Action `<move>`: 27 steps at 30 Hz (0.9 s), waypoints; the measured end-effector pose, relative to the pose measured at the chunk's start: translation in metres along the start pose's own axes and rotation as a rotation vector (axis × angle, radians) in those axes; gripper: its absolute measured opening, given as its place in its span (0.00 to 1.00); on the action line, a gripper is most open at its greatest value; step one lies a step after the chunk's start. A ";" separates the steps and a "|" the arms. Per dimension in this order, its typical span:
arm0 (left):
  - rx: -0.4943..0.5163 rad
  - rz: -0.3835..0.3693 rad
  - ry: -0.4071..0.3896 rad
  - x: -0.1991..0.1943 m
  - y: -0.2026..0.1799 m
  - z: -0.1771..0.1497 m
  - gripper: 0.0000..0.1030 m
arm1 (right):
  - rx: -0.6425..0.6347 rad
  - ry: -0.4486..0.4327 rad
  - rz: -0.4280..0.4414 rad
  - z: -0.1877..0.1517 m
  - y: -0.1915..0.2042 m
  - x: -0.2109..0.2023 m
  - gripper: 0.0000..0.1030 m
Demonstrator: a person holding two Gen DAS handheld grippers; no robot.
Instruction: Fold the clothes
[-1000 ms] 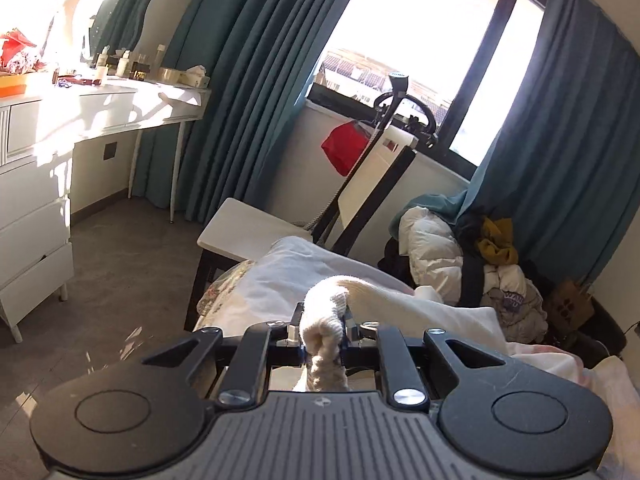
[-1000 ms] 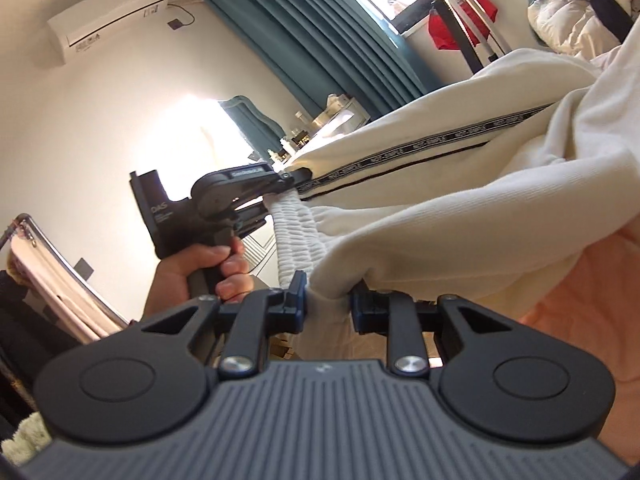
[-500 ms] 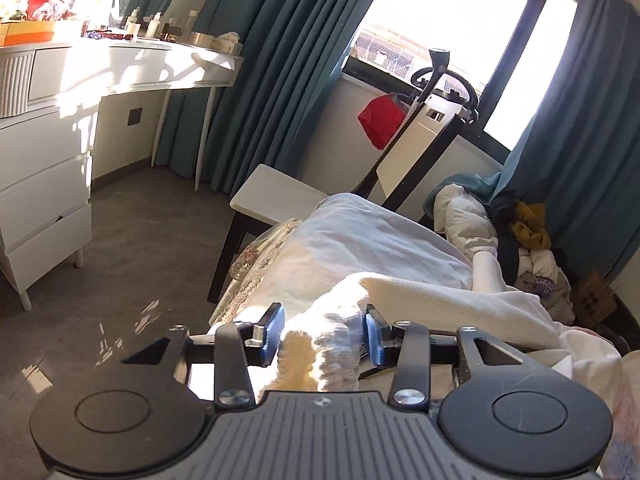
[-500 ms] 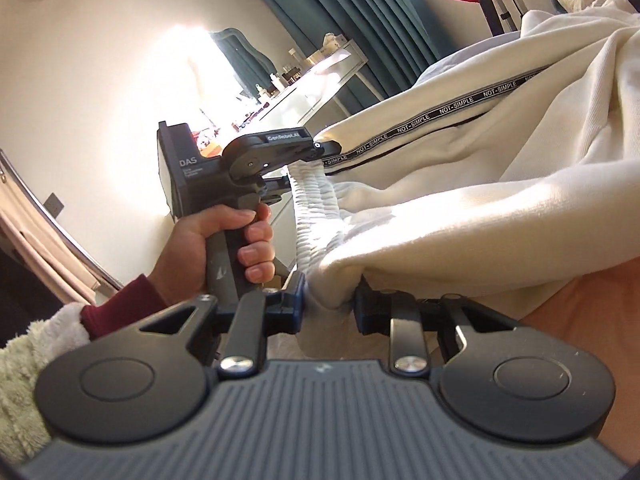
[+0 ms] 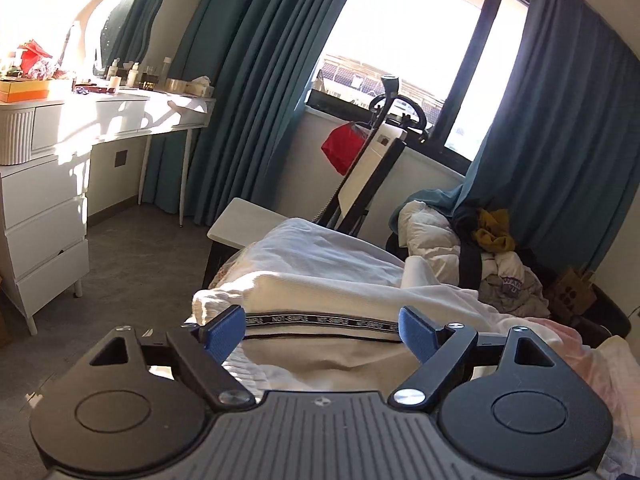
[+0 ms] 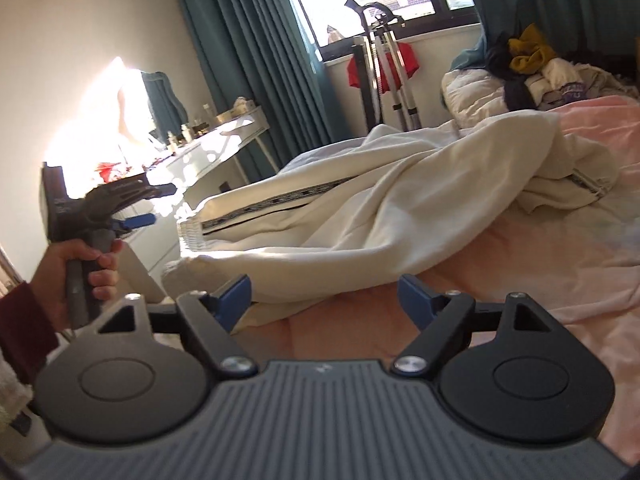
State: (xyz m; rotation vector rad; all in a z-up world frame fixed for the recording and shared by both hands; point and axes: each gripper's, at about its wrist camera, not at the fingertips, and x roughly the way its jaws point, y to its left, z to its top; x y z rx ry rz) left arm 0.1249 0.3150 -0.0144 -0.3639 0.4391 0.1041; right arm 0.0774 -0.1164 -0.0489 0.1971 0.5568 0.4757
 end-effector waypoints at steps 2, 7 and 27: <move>0.036 -0.038 0.006 -0.003 -0.033 -0.013 0.87 | -0.039 -0.038 -0.141 -0.004 -0.022 -0.013 0.80; 0.178 -0.129 0.033 0.016 -0.132 -0.055 0.98 | 0.075 -0.084 -0.280 -0.014 -0.087 -0.035 0.80; 0.614 -0.208 0.032 0.250 -0.456 -0.176 0.98 | 0.455 -0.159 -0.466 -0.030 -0.222 -0.014 0.80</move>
